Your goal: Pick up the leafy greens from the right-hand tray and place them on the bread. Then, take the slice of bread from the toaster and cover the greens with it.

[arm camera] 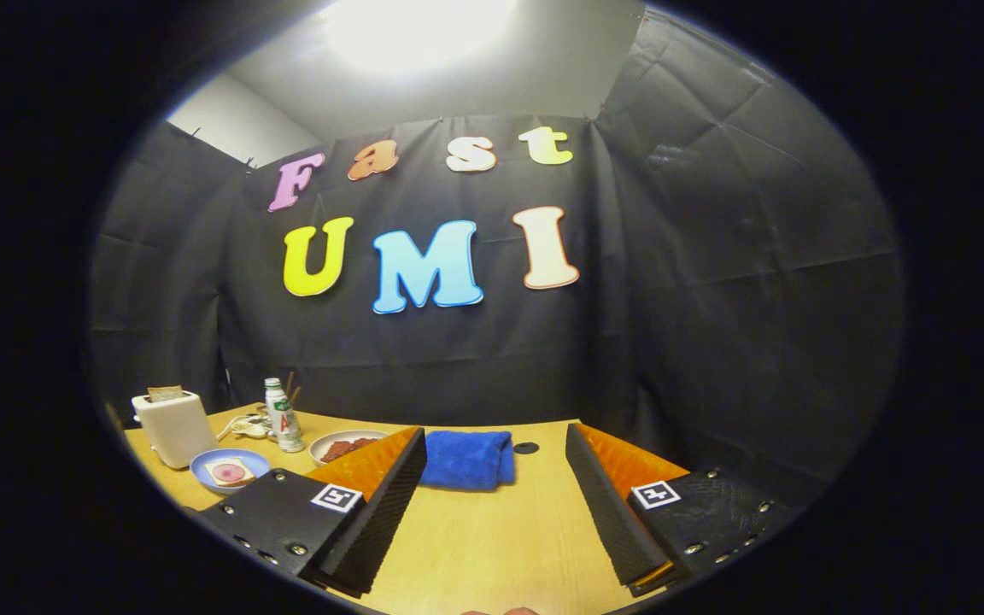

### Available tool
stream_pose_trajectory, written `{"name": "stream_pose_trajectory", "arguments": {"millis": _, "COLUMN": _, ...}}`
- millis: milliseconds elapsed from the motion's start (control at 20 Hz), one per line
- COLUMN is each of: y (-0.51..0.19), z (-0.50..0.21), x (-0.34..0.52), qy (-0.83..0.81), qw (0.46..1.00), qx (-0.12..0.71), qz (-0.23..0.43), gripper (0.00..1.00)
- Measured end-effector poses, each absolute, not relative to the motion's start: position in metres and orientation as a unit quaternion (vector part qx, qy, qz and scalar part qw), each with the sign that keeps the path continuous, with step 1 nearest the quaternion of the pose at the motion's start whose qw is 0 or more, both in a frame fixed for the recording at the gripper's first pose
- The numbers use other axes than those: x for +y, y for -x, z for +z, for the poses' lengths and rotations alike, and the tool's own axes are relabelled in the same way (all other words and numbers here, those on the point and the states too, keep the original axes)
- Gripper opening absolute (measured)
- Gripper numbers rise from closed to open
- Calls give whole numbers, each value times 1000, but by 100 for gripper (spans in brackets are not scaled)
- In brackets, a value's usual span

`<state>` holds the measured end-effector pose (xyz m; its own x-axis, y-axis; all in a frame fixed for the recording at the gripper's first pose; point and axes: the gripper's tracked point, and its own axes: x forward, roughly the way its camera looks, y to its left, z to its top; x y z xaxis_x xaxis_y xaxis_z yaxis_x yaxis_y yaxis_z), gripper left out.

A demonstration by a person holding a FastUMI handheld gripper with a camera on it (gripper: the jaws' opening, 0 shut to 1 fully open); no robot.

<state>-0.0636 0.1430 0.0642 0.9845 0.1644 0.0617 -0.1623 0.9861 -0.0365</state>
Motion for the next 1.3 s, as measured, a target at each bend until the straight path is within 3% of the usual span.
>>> {"name": "stream_pose_trajectory", "arguments": {"millis": 250, "y": 70, "z": 56, "x": 183, "qy": 41, "qw": 994, "qx": -10, "qz": 105, "gripper": 99}}
{"name": "stream_pose_trajectory", "arguments": {"millis": 600, "y": 63, "z": 5, "x": 243, "qy": 96, "qw": 979, "qx": 92, "qz": 157, "gripper": 99}}
{"name": "stream_pose_trajectory", "arguments": {"millis": 850, "y": 59, "z": -37, "x": 292, "qy": 134, "qw": 949, "qx": 183, "qz": 219, "gripper": 99}}
{"name": "stream_pose_trajectory", "arguments": {"millis": 1300, "y": 49, "z": -119, "x": 327, "qy": 221, "qw": 880, "qx": 323, "qz": 269, "gripper": 99}}
